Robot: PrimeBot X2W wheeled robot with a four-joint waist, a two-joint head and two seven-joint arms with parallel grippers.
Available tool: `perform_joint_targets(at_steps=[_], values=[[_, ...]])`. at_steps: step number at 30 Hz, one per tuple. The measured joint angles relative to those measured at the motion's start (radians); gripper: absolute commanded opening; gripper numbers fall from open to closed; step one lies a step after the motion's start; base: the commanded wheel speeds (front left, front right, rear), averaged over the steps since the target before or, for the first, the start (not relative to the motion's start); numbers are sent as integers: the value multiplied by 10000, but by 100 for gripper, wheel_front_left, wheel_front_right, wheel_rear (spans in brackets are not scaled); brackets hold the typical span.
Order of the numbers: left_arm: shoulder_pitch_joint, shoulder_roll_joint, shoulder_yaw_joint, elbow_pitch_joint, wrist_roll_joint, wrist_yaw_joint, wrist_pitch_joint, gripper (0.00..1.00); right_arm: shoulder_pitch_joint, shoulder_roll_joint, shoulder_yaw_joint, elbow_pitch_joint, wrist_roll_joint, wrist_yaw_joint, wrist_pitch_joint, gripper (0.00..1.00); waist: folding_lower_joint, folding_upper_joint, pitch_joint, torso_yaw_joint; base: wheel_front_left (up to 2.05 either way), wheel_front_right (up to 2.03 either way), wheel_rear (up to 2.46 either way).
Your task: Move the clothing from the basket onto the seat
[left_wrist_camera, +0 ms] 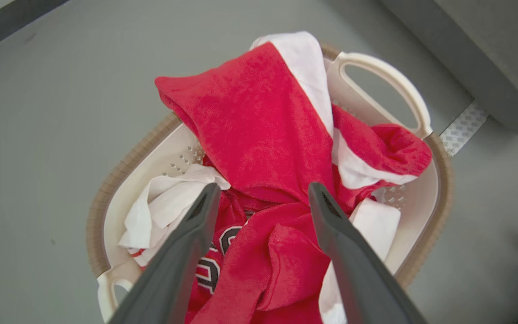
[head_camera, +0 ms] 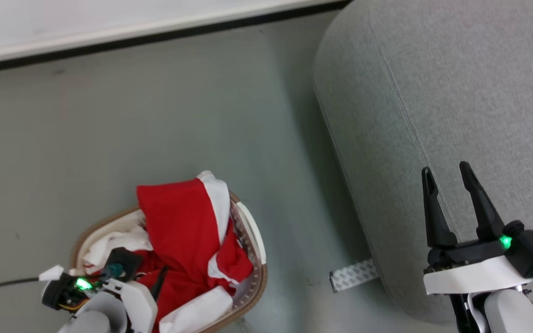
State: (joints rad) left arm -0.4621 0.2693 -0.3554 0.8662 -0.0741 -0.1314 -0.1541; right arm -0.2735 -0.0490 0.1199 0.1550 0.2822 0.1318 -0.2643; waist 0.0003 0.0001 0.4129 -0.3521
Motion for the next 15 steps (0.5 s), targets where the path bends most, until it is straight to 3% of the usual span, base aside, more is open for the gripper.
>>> perform_joint_targets(at_steps=[6,15], values=[[-890,848,-1755,1139,-573,0,671,100,-195,0,82,-247,353,0,0,100,0,0,863,-498,0,0,0],[-1897,1492,-3933,2318,-1246,0,1570,100,-321,-2,322,-449,915,0,0,100,-1,-1,1975,-1213,0,0,0]])
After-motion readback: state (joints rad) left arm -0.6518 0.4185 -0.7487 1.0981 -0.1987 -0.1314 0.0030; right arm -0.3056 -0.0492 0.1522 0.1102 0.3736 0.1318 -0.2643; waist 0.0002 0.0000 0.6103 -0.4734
